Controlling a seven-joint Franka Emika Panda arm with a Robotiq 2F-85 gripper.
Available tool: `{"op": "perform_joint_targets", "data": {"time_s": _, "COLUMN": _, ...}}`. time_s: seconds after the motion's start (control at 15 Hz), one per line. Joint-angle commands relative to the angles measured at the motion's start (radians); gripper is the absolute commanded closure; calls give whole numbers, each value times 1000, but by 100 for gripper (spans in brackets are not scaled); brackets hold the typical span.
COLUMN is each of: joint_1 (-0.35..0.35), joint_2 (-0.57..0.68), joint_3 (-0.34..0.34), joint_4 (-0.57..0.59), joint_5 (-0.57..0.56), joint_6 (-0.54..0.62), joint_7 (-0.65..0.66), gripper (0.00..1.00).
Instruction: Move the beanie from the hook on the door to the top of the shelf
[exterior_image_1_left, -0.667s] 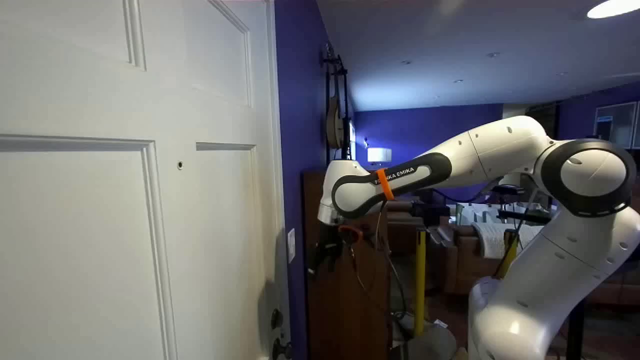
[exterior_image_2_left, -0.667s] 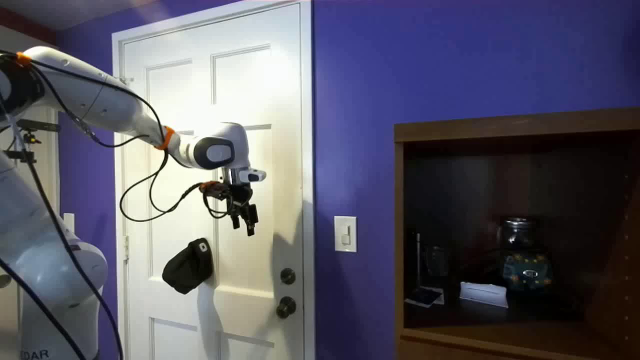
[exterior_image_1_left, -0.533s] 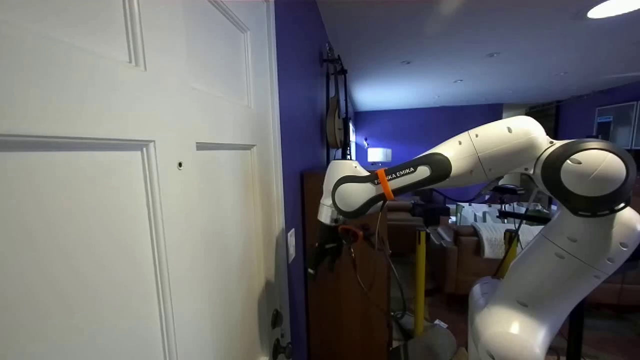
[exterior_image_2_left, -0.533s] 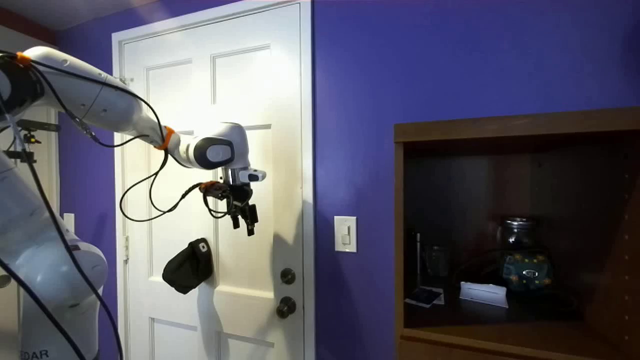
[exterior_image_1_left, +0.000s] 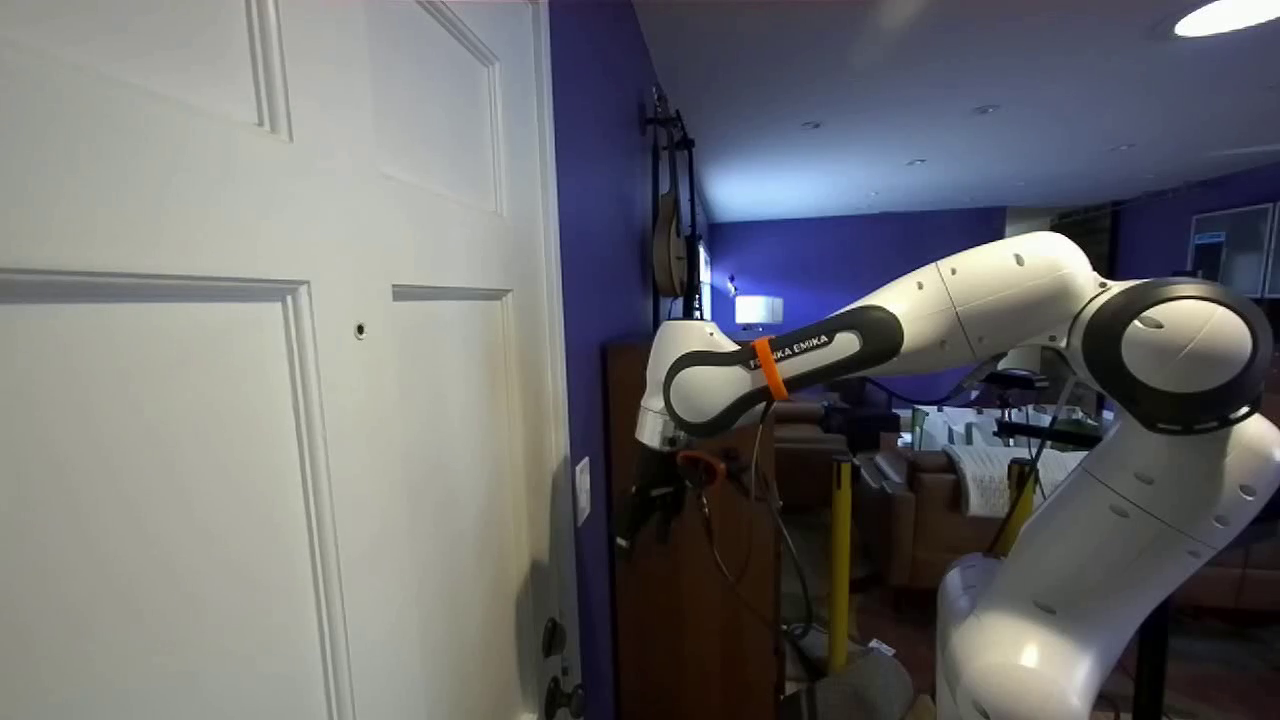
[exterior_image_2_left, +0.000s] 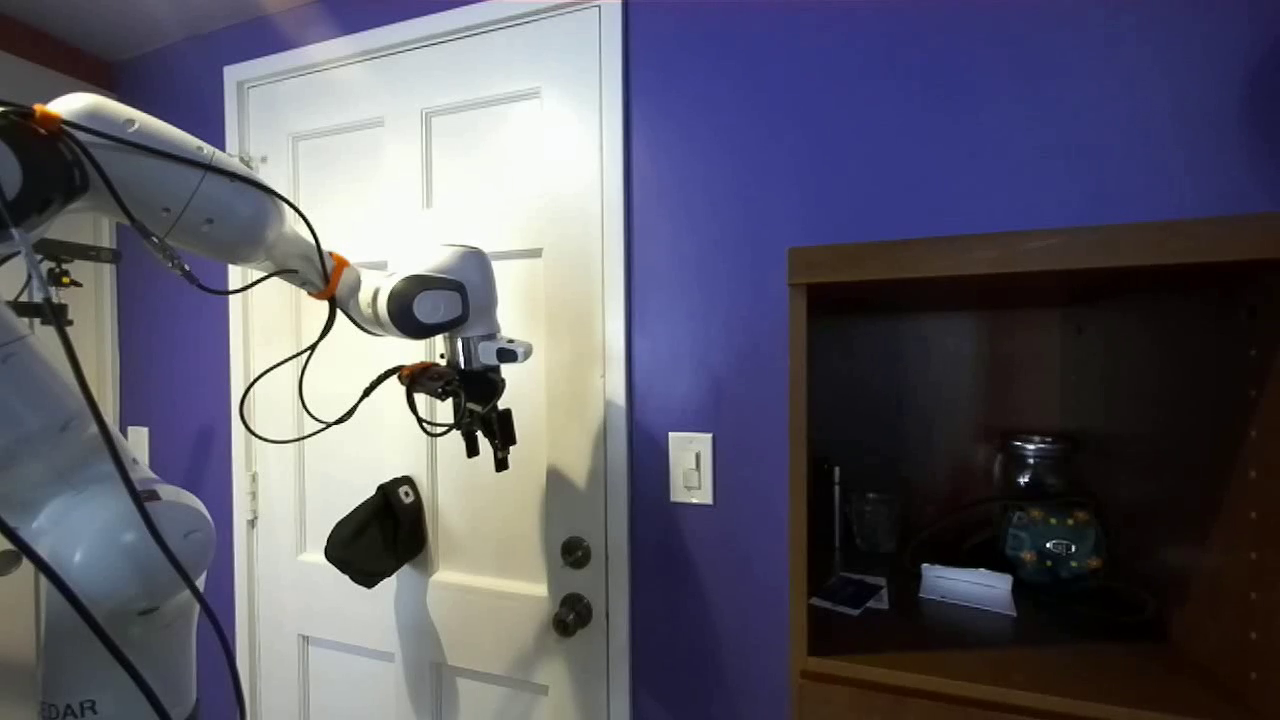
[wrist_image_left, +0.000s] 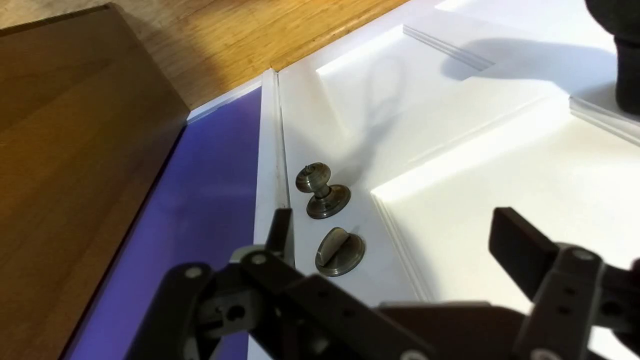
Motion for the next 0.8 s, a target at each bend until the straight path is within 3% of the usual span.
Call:
{"op": "perform_joint_targets", "data": {"time_s": 0.0, "joint_1": -14, "joint_2": 1, "joint_3": 12, "joint_4": 2, "joint_5": 8, "joint_6": -4, "joint_7": -7, "gripper": 0}}
{"op": "perform_joint_targets", "data": {"time_s": 0.4, "joint_1": -3, "joint_2": 10, "joint_3": 18, "joint_4": 8, "joint_5": 11, "joint_6": 7, "joint_7": -14, "gripper": 0}}
{"op": "perform_joint_targets", "data": {"time_s": 0.73, "joint_1": 84, "joint_2": 43, "joint_3": 107, "joint_4": 36, "joint_5": 21, "joint_6": 29, "joint_7": -18, "gripper": 0}}
